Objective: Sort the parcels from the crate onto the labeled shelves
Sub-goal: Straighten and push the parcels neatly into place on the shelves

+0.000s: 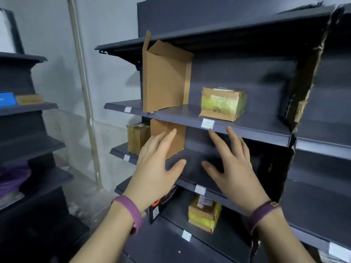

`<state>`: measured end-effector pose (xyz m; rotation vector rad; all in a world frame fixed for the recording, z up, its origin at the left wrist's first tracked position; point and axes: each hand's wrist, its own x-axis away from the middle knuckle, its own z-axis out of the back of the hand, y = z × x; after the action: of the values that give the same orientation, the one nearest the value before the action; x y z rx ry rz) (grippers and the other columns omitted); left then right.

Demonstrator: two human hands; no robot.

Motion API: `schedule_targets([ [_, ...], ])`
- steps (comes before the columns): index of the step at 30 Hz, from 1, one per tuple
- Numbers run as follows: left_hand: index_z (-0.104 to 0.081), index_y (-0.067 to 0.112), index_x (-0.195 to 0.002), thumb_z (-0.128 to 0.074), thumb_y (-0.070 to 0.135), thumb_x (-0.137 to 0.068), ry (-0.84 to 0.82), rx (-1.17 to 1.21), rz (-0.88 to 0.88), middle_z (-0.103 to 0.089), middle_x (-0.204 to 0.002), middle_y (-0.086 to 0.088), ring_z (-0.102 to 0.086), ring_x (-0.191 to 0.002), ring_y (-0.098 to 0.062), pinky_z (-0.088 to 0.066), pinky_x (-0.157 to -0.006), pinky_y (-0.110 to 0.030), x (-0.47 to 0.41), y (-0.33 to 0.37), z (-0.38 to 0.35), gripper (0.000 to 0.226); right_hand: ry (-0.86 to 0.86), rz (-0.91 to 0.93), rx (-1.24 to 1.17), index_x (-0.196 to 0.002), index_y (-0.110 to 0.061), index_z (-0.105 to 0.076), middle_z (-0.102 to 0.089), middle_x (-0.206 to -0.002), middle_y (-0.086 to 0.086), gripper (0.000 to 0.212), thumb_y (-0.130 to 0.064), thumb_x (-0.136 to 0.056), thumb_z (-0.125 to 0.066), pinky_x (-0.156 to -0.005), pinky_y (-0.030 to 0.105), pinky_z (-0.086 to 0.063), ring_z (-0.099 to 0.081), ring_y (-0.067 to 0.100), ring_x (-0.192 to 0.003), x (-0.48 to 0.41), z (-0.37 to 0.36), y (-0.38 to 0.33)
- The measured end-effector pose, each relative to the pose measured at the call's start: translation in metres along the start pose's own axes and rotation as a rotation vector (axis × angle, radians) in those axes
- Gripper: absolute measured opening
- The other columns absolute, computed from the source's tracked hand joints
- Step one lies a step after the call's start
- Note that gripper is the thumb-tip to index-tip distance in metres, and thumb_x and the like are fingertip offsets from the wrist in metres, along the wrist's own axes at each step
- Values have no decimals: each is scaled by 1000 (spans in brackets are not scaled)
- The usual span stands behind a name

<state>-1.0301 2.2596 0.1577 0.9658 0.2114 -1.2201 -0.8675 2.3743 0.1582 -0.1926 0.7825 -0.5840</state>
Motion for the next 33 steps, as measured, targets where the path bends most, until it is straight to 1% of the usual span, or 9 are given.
schedule_targets([
  [6,-11,39,-150,-53,41,-93,-35,10,-142,-25,-153,11,-16,-142,-8,-15,-112,-25,-93,-14,-35,71,141,-122,220,-152,-32,-22,-12,-161,8,76,-37,-89,-64,-117,48,-19,-10,35,-147,-50,8,52],
  [9,-13,32,-152,-53,38,-94,-23,43,-219,-30,-151,6,-27,-139,-14,-27,-110,-30,-144,-24,-59,70,178,-182,327,-152,-22,-26,-20,-158,17,75,-34,-89,-65,-116,51,-22,-19,43,-143,-74,5,77],
  [15,-24,18,-150,-53,23,-93,-9,72,-457,-40,-145,-3,-37,-134,-21,-32,-111,-35,-221,-36,-115,64,218,-286,420,-154,-20,-18,-19,-159,16,73,-37,-94,-57,-118,41,-17,-18,37,-144,-125,-3,98],
  [20,-13,27,-152,-52,19,-92,-7,219,-372,-29,-152,-3,-29,-140,-20,-31,-113,-38,-272,-60,-137,73,206,-314,437,-155,-27,-2,-21,-158,13,81,-32,-95,-56,-110,43,-32,-31,40,-139,-173,-17,111],
  [22,0,37,-151,-55,18,-91,-43,257,-327,-30,-150,-1,-40,-133,-22,-41,-104,-43,-288,-65,-143,83,201,-345,375,-154,-28,9,-32,-152,11,90,-25,-93,-58,-91,38,-42,-49,41,-124,-189,-20,112],
  [24,13,47,-145,-57,18,-90,-92,242,-297,-39,-140,1,-55,-113,-26,-50,-89,-46,-298,-68,-149,94,191,-424,328,-152,-28,18,-55,-122,15,97,-19,-93,-58,-73,33,-37,-59,40,-106,-200,-23,113],
  [26,20,54,-140,-59,15,-88,-135,205,-284,-49,-125,-2,-61,-95,-29,-53,-79,-44,-305,-71,-154,102,164,-475,315,-150,-32,22,-56,-90,8,100,-13,-91,-57,-69,33,-37,-61,38,-91,-208,-26,113],
  [30,18,52,-143,-59,14,-88,-187,139,-298,-44,-72,4,-59,-70,-30,-43,-60,-31,-307,-73,-157,103,156,-481,310,-147,-41,24,-63,-87,10,104,-6,-87,-54,-73,39,-48,-60,35,-80,-215,-34,118],
  [33,15,49,-145,-60,12,-87,-186,114,-281,-43,-66,5,-57,-67,-29,-43,-61,-31,-311,-72,-157,101,169,-484,306,-147,-44,22,-64,-89,12,106,-8,-87,-57,-80,42,-50,-60,36,-84,-219,-35,121],
])
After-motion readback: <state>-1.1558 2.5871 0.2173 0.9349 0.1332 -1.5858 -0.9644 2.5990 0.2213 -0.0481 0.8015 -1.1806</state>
